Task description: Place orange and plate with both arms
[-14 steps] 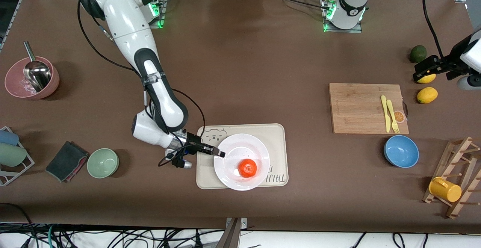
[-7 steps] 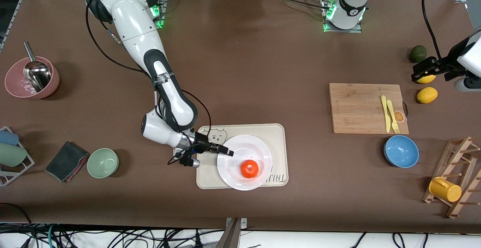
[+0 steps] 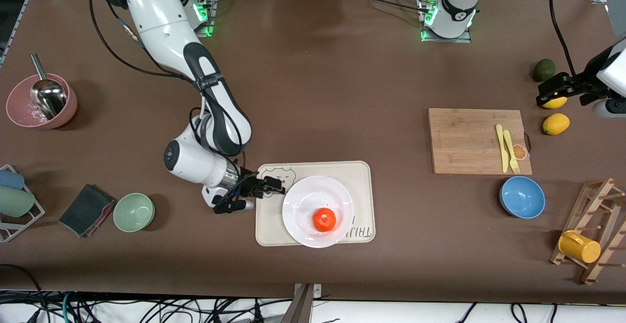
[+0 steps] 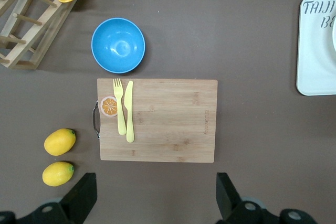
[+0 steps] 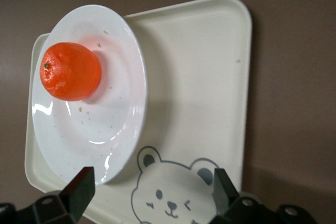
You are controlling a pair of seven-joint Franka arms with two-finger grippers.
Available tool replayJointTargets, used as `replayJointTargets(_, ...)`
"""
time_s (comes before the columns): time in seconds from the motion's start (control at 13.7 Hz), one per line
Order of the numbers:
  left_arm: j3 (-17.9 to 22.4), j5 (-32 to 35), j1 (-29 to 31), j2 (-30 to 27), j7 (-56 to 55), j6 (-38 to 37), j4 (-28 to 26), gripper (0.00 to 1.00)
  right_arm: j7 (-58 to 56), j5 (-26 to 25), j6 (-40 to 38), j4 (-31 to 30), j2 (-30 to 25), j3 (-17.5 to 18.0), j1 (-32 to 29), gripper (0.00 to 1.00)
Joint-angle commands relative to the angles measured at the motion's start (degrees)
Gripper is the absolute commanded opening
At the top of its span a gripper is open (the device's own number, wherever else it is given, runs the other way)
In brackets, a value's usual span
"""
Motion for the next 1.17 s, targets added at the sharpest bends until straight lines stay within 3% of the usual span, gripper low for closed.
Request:
replayJointTargets(0.0,0.07,-1.22,-0.17,0.50,1.41,-0.29,2.00,1.00,-0.26,-12.91,-7.49,-6.53,-8.47,-3.57,0.36,1.00)
replayJointTargets(0.22,-0.02,-1.39,-0.26,0.77,1.41,-0.12,2.18,1.00,-0.26,-28.66,-17.96,-5.21,-13.30,-6.66,0.27,1.00)
replayJointTargets(0.51,-0.11,-1.48,-0.26,0.77,1.41,1.64,2.18,1.00,-0.26,-40.46,-31.66,-3.90,-21.29,-10.26,0.27,1.00)
replayJointTargets(0.66,-0.11,-1.48,-0.26,0.77,1.41,1.64,2.18,1.00,-0.26,-41.97,-41.75,0.48,-24.21,-11.75,0.27,1.00)
replayJointTargets(0.95,-0.11,-1.48,-0.26,0.77,1.41,1.64,2.18,1.00,-0.70,-42.33,-66.37,14.53,-24.57,-16.50,0.01,1.00)
replayJointTargets(1.1,-0.11,-1.57,-0.26,0.77,1.41,1.64,2.18,1.00,-0.09,-42.68,-71.85,17.10,-24.83,-17.03,0.09,1.00)
